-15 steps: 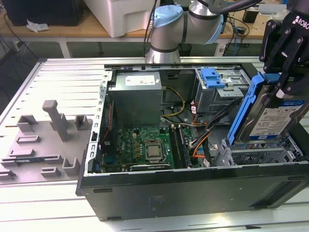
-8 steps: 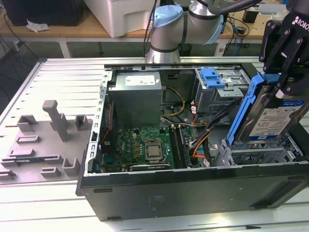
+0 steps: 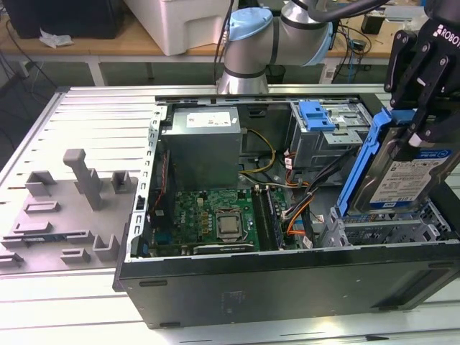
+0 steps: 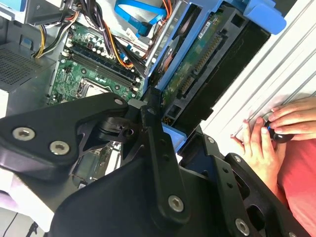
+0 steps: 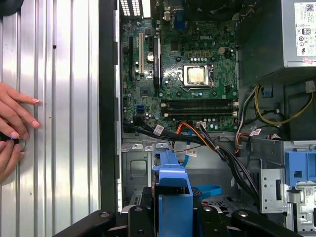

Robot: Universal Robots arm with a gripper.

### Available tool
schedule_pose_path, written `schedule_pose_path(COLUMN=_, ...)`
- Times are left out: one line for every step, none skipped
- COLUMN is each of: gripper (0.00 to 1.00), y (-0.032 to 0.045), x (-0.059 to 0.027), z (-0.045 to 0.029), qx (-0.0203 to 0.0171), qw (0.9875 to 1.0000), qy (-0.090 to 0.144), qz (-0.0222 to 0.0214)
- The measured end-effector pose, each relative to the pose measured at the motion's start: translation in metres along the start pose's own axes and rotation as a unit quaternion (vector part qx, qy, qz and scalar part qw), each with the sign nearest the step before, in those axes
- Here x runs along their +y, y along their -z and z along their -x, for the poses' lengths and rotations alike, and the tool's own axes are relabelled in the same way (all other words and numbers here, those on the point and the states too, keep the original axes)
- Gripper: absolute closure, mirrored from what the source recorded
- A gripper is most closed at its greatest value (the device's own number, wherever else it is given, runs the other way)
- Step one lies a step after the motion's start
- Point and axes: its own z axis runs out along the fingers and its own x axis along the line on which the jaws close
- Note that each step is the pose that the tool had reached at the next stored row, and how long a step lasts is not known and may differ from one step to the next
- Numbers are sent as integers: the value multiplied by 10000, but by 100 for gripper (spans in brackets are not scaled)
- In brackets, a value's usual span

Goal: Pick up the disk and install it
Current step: 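Insert the disk into the insertion slot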

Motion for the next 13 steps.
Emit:
schedule_pose_path(gripper=63, y=-1, x=0, z=0, qx=0, qw=10000, qy=0, qz=0)
schedule_pose_path(gripper=63, y=-3, x=0, z=0, qx=1, qw=10000, qy=0, qz=0)
schedule_pose_path(gripper=63, y=-5, x=0, z=0, qx=0, qw=10000, qy=0, qz=0)
schedule_pose_path(gripper=63, y=-9, x=0, z=0, qx=1, qw=10000, qy=0, qz=0)
schedule_pose_path(gripper=63, y=-12, x=0, z=0, qx=0, qw=10000, qy=0, qz=0)
schedule_pose_path(gripper=63, y=-16, x=0, z=0, qx=1, qw=10000, qy=0, qz=1)
schedule_pose_path(gripper=63, y=-19, x=-1, z=0, qx=1, qw=10000, qy=0, qz=2)
schedule_pose_path(gripper=63, y=-23, x=-1, z=0, qx=1, qw=10000, qy=0, qz=3)
schedule_pose_path(gripper=63, y=-28, x=-1, z=0, qx=1, qw=10000, qy=0, qz=5)
schedule_pose_path(gripper=63, y=-31, x=-1, z=0, qx=1, qw=10000, qy=0, qz=6)
schedule_pose_path(gripper=63, y=-34, x=-1, z=0, qx=1, qw=10000, qy=0, qz=7)
schedule_pose_path(gripper=63, y=-36, x=-1, z=0, qx=1, qw=10000, qy=0, qz=7)
schedule_pose_path(gripper=63, y=-38, x=-2, z=0, qx=1, qw=10000, qy=0, qz=8)
